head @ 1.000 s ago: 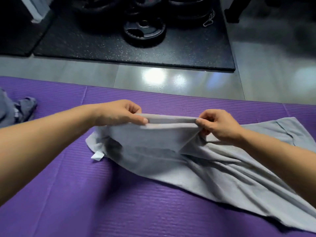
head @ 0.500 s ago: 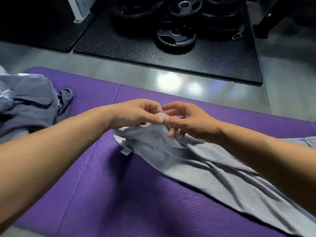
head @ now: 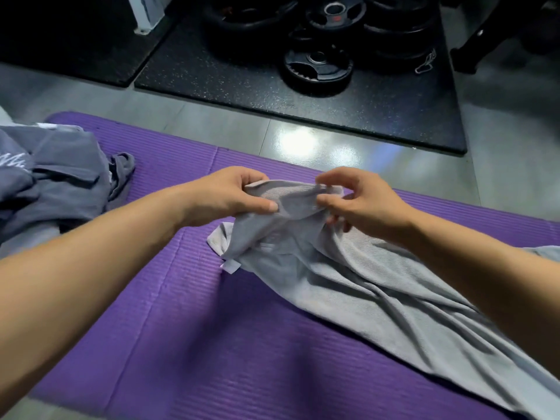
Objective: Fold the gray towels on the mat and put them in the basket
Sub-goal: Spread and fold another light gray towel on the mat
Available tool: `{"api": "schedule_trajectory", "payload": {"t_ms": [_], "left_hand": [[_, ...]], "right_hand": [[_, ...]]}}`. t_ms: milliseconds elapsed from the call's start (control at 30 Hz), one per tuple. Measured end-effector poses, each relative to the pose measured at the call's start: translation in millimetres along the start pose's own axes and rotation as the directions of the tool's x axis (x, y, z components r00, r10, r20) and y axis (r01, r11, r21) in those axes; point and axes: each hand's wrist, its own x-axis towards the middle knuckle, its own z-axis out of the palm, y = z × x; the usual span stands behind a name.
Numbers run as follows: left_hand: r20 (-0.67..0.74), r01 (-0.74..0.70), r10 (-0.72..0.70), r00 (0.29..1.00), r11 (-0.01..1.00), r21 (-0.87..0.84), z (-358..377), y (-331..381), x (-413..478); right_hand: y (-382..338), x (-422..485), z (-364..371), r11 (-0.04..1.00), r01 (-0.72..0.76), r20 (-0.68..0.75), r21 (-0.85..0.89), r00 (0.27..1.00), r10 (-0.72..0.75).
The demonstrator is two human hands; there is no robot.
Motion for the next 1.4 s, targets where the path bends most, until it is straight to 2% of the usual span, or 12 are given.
{"api": "schedule_trajectory", "payload": {"t_ms": [133,300,433,533,667,733,833,967,1033,1233,1300,1400], "left_hand": [[0.023,-0.105,0.105,0.994,0.994,-0.01,7,6,-5],[-0.19,-0.205,0.176,0.966,0.969,-0.141,6,-12,-17],[-0.168,-0.051,0.05,0.985,0.999,-0.004,15,-62,-14],[-0.207,0.041,-0.016,0.978,0.992,0.117,11,-100,-12],[-0.372,-0.086,0.03,0.928,0.987,-0.134,5,-119,-35],[-0.507,-0.097,-0.071,0.859,0.95,-0.296,8,-126,-50],[-0.583,-0.018,-0.263,0.769,0.902,-0.431,18,-159,-74],[-0.565,0.113,-0.299,0.769,0.934,-0.34,45,-197,-105],[-0.568,0.104,-0.335,0.752,0.911,-0.399,58,-205,-113],[-0.705,0.166,-0.429,0.564,0.896,-0.413,59,-222,-134],[-0.718,0.27,-0.428,0.549,0.904,-0.331,51,-227,-141],[-0.736,0.535,-0.371,0.566,0.845,-0.014,34,-234,-151]], "right_hand": [[-37,10,30,0.986,0.043,0.171,0.161,0.983,-0.071],[-62,30,39,0.947,0.244,0.076,-0.208,0.97,-0.233],[-66,46,43,0.974,0.215,0.012,-0.067,0.977,-0.215],[-57,67,42,0.983,0.173,-0.133,0.065,0.978,-0.163],[-42,101,43,0.991,0.123,-0.283,0.054,0.954,-0.103],[-39,122,53,0.991,0.113,-0.306,0.064,0.948,-0.089],[-30,155,87,0.996,0.073,-0.267,0.058,0.962,-0.055],[-14,188,143,0.998,0.006,-0.181,-0.07,0.983,-0.019],[-8,199,163,0.991,-0.018,-0.141,-0.133,0.99,-0.001],[8,210,189,0.953,-0.076,-0.061,-0.293,0.996,0.06],[10,211,193,0.948,-0.083,-0.073,-0.308,0.995,0.064],[8,213,199,0.949,-0.08,-0.1,-0.304,0.994,0.051]]}}
